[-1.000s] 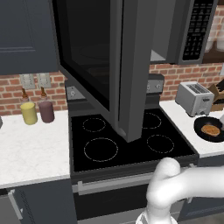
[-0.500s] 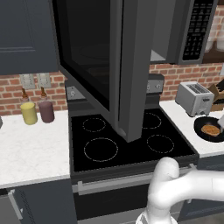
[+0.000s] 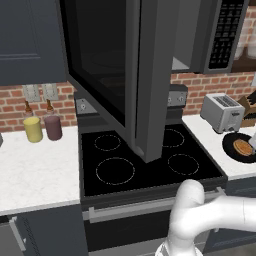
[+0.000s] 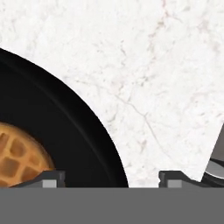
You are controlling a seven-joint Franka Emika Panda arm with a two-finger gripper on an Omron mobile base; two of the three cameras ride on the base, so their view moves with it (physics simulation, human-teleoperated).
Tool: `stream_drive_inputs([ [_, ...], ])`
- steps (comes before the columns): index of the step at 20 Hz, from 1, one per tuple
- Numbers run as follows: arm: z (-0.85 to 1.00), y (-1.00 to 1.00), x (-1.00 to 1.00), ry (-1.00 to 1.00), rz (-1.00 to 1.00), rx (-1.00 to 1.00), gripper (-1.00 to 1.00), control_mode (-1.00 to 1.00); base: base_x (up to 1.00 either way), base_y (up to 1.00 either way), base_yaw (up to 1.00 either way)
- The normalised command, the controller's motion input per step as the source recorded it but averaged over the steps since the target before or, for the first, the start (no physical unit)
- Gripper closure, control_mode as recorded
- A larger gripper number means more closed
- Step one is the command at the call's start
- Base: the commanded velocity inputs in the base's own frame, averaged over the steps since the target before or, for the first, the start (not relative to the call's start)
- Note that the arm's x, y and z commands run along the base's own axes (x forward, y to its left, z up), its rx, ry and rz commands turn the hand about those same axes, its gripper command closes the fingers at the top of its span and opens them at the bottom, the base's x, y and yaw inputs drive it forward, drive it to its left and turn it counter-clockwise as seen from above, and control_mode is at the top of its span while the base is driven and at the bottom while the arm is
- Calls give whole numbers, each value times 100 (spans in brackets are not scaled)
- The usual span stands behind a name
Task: Open the microwave, place the bowl with waffle inside the microwave, then close the microwave door and turn it on.
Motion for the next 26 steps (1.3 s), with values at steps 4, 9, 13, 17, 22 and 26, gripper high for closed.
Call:
stream_drive_inputs([
  [4,-12,0,0,0,0,0,100,-100,0,0,0],
  [9,-9,0,0,0,0,0,100,-100,0,0,0],
  [13,-5,0,0,0,0,0,100,-100,0,0,0],
  [17,5,11,-4,-5,0,-1,100,-100,0,0,0],
  [22,56,43,-13,-23,5,-2,100,-100,0,0,0],
  [26,64,65,-13,-33,19,0,100,-100,0,0,0],
])
